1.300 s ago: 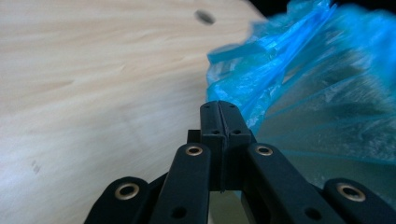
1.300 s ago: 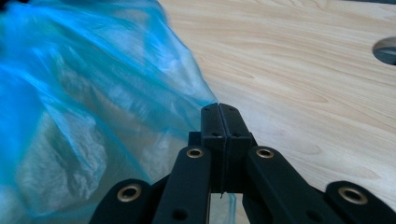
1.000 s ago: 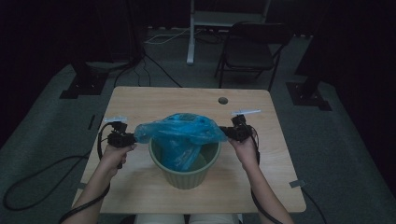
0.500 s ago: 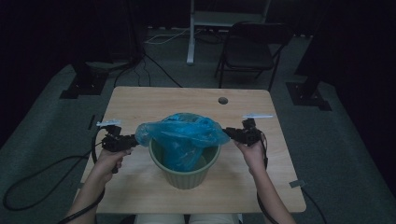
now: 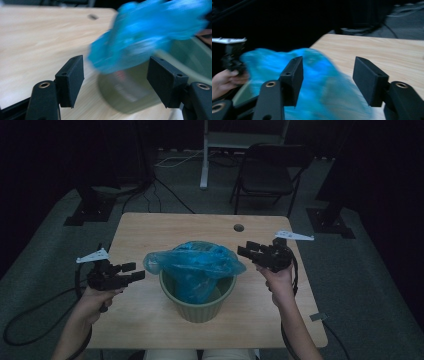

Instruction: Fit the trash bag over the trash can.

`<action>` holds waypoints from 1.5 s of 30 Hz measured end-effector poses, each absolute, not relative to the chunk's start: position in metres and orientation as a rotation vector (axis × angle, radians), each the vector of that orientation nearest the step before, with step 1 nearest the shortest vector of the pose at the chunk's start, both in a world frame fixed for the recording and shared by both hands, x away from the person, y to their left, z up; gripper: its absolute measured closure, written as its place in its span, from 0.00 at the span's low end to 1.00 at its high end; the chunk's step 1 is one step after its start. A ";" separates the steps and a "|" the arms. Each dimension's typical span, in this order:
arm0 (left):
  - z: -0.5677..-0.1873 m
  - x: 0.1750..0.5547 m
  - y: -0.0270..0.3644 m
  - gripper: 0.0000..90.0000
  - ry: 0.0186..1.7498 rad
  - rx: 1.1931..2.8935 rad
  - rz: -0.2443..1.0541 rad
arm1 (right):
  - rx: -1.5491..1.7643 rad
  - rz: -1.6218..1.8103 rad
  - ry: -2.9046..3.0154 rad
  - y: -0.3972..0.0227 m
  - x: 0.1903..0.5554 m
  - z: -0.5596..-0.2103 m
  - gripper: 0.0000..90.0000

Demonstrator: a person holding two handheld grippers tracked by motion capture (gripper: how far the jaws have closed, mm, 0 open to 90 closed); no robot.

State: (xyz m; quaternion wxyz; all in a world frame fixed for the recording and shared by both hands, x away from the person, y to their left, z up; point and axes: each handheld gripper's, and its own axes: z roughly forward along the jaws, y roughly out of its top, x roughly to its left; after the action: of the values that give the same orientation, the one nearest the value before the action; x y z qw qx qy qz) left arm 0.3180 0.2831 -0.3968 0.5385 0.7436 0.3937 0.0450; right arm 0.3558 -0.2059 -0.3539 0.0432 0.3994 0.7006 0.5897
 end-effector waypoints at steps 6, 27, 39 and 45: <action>-0.375 0.324 0.264 0.34 0.875 1.783 0.152 | 1.121 1.722 2.274 -0.178 0.345 -0.351 0.41; -0.372 0.284 0.260 1.00 0.719 1.786 0.064 | 1.056 1.688 2.299 -0.202 0.309 -0.359 0.99; -0.418 0.250 0.250 1.00 0.698 1.901 -0.033 | 1.151 1.778 2.431 -0.212 0.279 -0.421 0.99; -0.430 0.255 0.238 1.00 0.685 1.941 -0.064 | 1.184 1.770 2.498 -0.205 0.280 -0.443 0.99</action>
State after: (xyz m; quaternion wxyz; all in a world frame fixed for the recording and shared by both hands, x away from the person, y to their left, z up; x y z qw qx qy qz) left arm 0.2546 0.2377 -0.4304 0.5149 0.8080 0.2853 -0.0268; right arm 0.2800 -0.2055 -0.4426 -0.0704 0.3597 0.7592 0.5378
